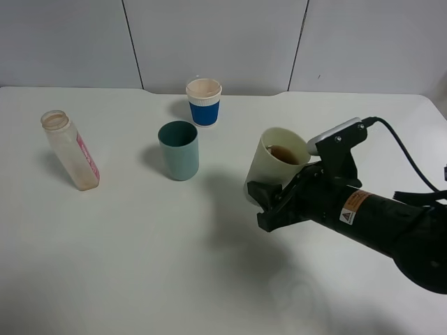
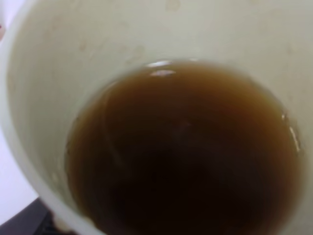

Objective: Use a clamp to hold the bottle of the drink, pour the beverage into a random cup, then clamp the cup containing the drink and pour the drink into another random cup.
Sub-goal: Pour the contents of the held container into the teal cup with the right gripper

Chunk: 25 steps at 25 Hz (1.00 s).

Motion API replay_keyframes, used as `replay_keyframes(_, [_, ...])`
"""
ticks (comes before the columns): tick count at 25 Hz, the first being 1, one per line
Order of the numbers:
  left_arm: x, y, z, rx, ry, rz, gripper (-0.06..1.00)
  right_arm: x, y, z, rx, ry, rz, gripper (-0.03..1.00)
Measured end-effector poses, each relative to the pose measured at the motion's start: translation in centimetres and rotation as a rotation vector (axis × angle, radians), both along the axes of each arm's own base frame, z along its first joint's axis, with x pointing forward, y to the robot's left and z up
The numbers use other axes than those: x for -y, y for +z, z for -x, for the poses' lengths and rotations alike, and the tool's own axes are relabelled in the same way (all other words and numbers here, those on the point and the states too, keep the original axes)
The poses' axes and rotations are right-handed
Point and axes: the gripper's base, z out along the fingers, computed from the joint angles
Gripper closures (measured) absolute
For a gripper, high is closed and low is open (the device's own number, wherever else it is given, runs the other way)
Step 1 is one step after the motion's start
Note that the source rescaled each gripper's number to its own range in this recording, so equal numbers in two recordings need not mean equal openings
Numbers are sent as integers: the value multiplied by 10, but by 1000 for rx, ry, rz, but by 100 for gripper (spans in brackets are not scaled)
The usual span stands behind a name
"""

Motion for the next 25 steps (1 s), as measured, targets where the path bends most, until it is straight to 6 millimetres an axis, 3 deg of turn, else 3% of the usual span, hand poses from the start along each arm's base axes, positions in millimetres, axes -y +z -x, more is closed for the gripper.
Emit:
replay_keyframes(11, [0,0,0,0,0,0,2,-11,-3,0,-33,127,97,97])
replay_keyframes(25, [0,0,0,0,0,0,2,-57,32,-32,22,288,136,97])
